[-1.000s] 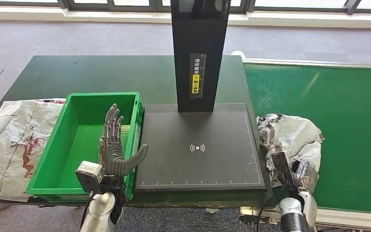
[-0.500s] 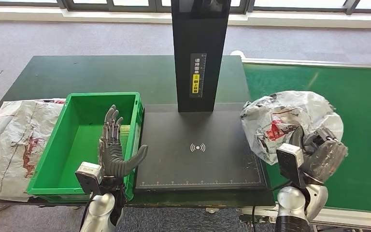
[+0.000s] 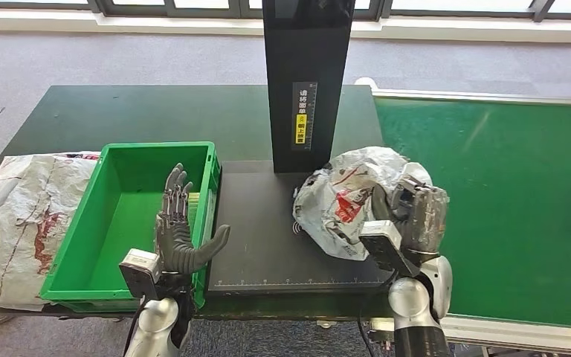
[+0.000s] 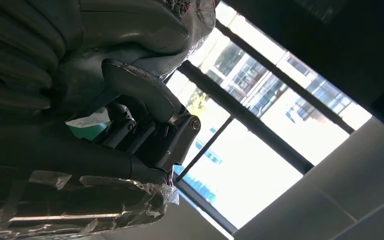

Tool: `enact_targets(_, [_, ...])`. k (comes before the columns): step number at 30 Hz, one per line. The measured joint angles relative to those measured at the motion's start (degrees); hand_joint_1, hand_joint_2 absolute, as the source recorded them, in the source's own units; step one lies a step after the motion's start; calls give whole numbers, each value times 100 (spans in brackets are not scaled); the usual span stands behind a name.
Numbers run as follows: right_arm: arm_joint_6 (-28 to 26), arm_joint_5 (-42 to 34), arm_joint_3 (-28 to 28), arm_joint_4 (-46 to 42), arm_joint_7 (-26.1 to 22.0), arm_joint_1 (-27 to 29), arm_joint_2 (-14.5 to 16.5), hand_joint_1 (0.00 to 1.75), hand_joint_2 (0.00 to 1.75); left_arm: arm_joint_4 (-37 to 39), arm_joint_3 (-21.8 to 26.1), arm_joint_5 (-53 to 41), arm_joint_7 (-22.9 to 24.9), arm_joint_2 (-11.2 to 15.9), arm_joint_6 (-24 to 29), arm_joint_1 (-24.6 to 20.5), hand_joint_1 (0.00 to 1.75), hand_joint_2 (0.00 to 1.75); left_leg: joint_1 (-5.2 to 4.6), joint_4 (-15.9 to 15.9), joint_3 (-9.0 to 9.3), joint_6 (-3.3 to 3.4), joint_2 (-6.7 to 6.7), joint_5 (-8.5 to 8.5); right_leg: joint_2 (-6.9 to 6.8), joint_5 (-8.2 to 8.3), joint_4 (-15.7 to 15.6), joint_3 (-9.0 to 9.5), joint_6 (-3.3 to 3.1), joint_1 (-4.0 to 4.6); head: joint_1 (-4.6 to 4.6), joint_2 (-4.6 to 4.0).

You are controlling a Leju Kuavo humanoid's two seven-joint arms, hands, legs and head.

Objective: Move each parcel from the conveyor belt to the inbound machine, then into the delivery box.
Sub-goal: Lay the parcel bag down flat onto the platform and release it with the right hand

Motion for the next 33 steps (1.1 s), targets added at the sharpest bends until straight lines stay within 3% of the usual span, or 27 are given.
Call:
enact_targets(6, [268,-38,444,269,1,-53,1,171,175,68,-2,7,0,0,-1,-10,0,175,-1,1,-1,0,0,0,0,0,0,1,0,-1,1,-1])
enact_targets(7, [399,-72,517,341,30,-68,2,137,175,81,-5,9,0,0,-2,-13,0,175,-1,1,-1,0,0,0,0,0,0,1,0,-1,2,-1])
enact_targets(9, [694,-140,664,534,98,-105,4,50,175,109,-19,13,0,0,-4,-21,0,175,-1,1,-1,0,0,0,0,0,0,1,0,-1,1,-1])
enact_targets(10, [834,-182,731,668,119,-128,5,9,131,121,-29,15,0,1,-3,-25,0,175,-1,1,-1,0,0,0,0,0,0,2,0,-1,1,-1])
enact_targets(11, [948,-234,792,824,119,-153,8,0,87,131,-42,21,0,1,-2,-28,0,175,-1,1,-1,0,0,0,0,0,0,2,0,-1,1,-1])
enact_targets(13, [1129,-399,899,1189,54,-211,15,0,0,150,-66,43,0,3,5,-33,0,175,0,0,-1,0,0,0,-1,0,0,2,0,0,1,0])
enact_targets(21, [1625,-1183,992,2306,-272,-373,42,0,0,195,-87,107,0,7,37,-41,0,175,0,1,-2,0,-2,0,-3,0,0,3,0,-1,1,0])
enact_targets(33, [1937,-1573,992,2629,-286,-411,51,0,0,210,-87,105,0,10,137,-43,0,175,-1,1,-2,0,-2,0,-3,0,0,1,0,-1,0,0])
